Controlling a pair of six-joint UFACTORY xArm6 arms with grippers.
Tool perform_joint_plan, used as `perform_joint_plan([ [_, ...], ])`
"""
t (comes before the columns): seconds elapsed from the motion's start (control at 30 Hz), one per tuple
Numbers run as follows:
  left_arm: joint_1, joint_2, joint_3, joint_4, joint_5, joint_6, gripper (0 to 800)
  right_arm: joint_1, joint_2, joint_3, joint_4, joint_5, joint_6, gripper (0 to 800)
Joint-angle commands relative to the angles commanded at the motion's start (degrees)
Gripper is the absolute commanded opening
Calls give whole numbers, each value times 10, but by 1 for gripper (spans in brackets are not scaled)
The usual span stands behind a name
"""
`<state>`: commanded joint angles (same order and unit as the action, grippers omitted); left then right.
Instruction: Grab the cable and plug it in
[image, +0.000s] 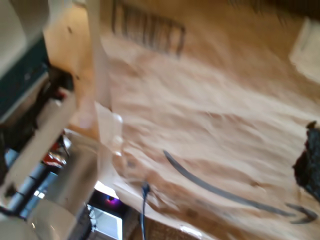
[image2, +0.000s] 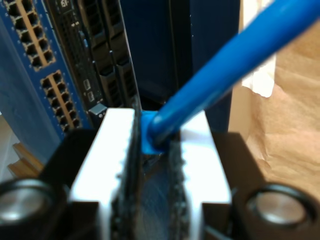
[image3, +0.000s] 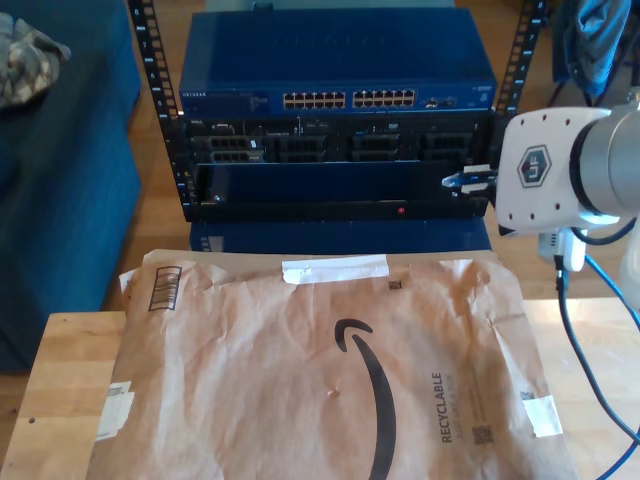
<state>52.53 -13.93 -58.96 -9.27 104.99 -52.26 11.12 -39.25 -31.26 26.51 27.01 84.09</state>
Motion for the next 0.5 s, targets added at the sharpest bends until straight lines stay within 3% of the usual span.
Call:
perform_joint_plan([
  [0.17, 103, -4, 60, 33, -18, 140, 800, 0, -12, 16, -1, 0, 0, 4],
  [0.3, 178, -6, 97, 76, -25, 198, 800, 0, -24, 34, -1, 0, 0, 4],
  [0.5, 286, -23, 188, 91, -83, 316, 800, -1, -36, 58, -1, 0, -1, 4],
])
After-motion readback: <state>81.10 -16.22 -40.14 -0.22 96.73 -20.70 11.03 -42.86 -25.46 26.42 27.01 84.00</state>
